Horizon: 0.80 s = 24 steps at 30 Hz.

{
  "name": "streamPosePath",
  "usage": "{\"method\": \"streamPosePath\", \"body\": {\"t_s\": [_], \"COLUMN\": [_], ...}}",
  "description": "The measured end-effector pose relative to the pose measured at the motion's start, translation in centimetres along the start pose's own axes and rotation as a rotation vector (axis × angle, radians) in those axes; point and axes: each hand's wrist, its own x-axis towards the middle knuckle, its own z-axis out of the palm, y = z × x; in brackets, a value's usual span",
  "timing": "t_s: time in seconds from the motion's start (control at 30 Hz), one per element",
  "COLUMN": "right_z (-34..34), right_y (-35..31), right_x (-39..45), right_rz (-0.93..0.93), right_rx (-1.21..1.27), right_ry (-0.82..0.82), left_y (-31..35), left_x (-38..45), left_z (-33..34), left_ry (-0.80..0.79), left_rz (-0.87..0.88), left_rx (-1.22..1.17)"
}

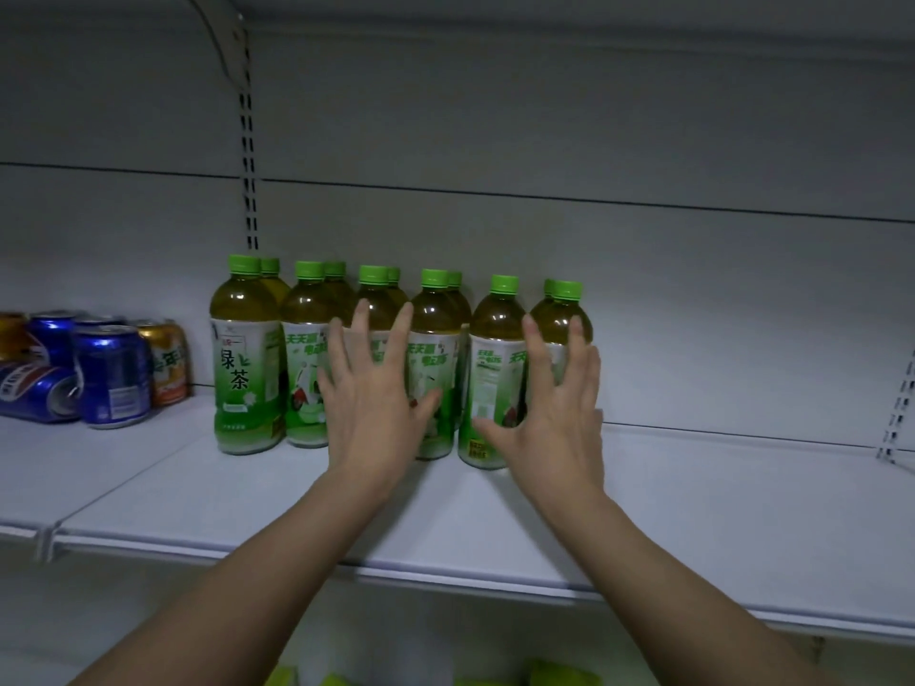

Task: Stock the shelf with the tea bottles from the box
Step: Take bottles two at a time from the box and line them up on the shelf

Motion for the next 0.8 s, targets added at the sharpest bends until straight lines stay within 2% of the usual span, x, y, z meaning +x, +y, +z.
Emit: {"method": "streamPosePath", "body": {"t_s": [0.07, 0.17, 0.37, 0.8], "right_z": [1.3, 2.7, 4.0, 3.5], "right_y": [-0.2, 0.1, 0.3, 0.5], "right_x": [-0.3, -0.1, 0.4, -0.1], "right_rz": [0.016, 0.021, -0.006, -0.036], "right_rx": [-0.037, -0.078, -0.075, -0.111], "right_ry": [-0.079, -0.093, -0.055, -0.035], "left_y": [-0.9, -1.5, -2.0, -2.3], "left_x": [-0.5, -1.0, 0.5, 0.3], "left_z": [0.9, 2.0, 3.3, 3.1], "left_ry": [-0.127, -0.212, -0.286, -0.34], "left_rz": [-0.047, -0.035, -0.036, -0.026], "left_rx": [-0.047, -0.044, -0.065, -0.108]}}
